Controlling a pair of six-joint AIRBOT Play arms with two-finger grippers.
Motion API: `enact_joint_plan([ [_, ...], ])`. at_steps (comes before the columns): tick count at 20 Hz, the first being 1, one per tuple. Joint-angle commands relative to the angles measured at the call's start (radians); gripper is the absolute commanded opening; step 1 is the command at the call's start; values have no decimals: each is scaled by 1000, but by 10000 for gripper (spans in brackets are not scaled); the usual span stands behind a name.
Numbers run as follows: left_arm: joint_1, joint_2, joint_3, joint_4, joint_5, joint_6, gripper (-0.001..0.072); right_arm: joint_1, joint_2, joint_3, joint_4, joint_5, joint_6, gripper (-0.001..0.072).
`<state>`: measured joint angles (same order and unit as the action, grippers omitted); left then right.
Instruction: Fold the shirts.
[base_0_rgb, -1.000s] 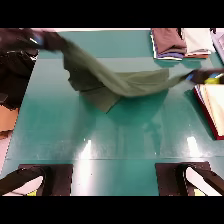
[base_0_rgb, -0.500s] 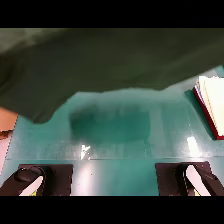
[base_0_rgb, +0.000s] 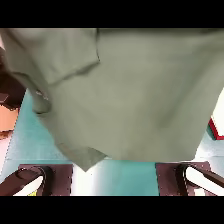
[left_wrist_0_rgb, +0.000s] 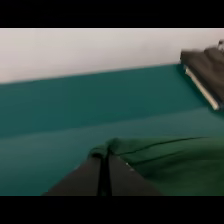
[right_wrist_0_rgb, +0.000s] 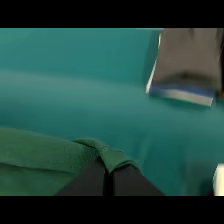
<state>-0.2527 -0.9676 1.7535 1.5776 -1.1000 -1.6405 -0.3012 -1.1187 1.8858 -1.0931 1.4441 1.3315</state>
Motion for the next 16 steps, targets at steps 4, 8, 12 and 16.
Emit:
enact_joint_plan([
  [4,7,-360,-261,-56,123,-54,25,185,-306,-240,-227,2,12,26],
  [8,106,-542,-259,-227,262,-48,24,143,-493,-187,-187,-55,12,26],
  [12,179,-565,-258,-431,279,161,25,106,-575,-40,-130,-50,2,26],
  [16,202,-566,-265,-423,49,264,25,105,-512,-98,-141,-10,-36,26],
])
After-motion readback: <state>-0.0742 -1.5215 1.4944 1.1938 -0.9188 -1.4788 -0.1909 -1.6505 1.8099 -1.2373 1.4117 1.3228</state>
